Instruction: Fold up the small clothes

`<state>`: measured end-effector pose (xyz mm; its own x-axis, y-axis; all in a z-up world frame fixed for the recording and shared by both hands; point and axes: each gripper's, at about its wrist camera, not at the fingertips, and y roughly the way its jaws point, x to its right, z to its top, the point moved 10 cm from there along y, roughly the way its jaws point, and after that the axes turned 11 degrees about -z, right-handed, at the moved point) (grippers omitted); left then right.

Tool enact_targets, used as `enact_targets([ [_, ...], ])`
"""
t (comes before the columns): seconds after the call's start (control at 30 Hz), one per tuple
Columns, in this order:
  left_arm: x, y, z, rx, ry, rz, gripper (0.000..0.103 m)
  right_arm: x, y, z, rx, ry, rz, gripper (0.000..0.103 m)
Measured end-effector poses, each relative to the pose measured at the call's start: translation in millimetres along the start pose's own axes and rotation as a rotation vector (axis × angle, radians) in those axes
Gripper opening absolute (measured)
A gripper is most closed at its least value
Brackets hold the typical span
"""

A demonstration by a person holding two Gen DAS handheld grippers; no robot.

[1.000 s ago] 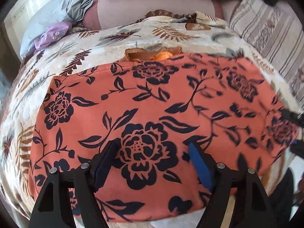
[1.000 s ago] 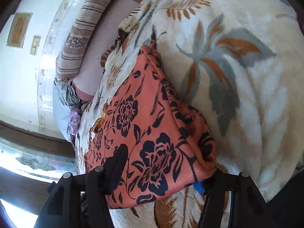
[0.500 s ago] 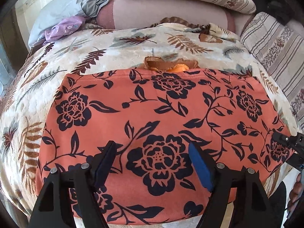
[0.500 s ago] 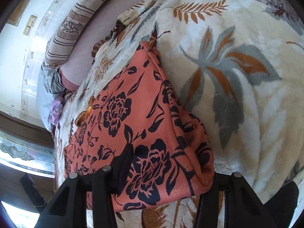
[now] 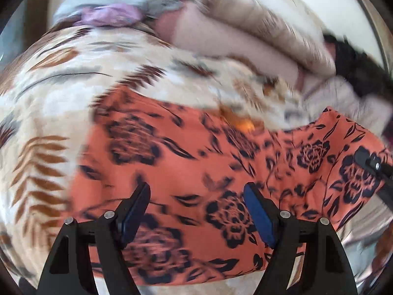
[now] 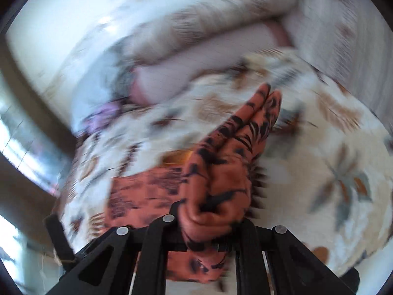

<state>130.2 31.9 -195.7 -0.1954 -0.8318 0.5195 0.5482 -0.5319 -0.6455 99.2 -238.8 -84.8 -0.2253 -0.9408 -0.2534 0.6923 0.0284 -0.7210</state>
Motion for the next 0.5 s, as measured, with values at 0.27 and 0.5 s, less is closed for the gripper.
enact_targets([
  [0.27, -116, -76, -6, 0.084, -0.273, 0.017, 0.078, -175, 106, -131, -0.287, -0.348, 0.130, 0.013],
  [0.5, -65, -59, 17, 0.012, -0.214, -0.199, 0.079, -172, 90, -124, -0.242, -0.349, 0.169, 0.012],
])
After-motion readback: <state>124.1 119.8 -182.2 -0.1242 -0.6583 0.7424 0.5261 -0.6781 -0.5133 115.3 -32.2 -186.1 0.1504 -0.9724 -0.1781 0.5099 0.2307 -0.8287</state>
